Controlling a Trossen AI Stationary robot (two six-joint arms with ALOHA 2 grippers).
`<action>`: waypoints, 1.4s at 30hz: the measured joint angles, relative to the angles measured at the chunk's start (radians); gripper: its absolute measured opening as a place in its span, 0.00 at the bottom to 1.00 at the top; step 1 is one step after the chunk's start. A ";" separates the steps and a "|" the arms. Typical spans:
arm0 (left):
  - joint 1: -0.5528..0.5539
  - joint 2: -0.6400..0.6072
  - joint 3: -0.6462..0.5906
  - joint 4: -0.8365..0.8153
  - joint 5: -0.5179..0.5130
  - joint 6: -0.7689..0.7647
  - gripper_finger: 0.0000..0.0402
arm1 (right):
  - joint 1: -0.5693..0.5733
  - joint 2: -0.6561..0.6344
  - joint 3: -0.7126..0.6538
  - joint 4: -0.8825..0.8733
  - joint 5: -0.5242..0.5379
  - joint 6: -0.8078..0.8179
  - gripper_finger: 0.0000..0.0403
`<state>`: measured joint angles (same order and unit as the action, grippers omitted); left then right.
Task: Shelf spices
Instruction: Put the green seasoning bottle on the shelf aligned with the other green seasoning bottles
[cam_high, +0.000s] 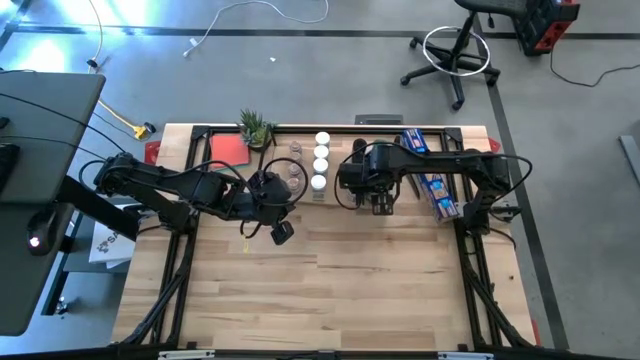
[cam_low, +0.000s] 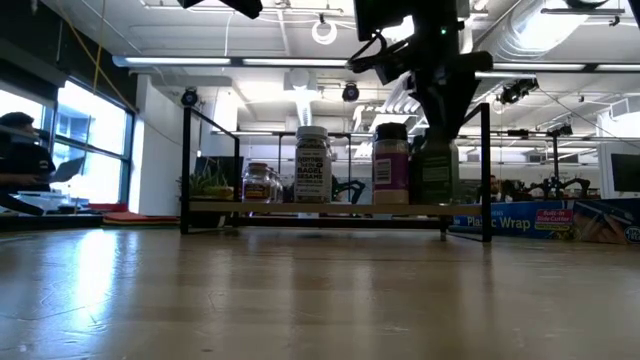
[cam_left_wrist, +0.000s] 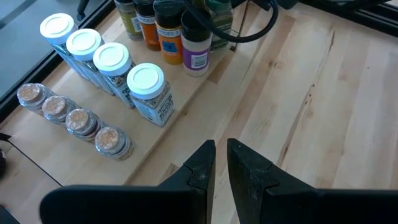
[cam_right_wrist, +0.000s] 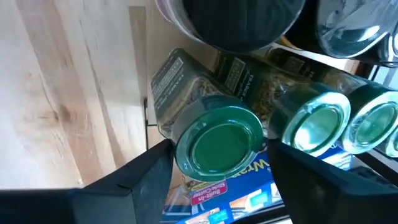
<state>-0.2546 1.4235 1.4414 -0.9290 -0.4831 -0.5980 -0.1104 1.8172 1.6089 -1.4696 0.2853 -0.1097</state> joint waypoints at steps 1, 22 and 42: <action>0.000 0.000 0.000 0.000 0.000 0.000 0.09 | 0.000 0.000 0.000 0.000 0.003 0.000 0.63; 0.000 -0.001 0.000 0.004 -0.026 0.000 0.09 | 0.019 -0.107 0.111 -0.015 -0.088 0.225 0.48; 0.000 -0.001 0.000 0.008 -0.038 0.000 0.09 | -0.138 -0.108 0.030 0.039 -0.219 0.521 0.18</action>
<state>-0.2550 1.4227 1.4414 -0.9211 -0.5209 -0.5980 -0.2489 1.7092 1.6386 -1.4311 0.0663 0.4110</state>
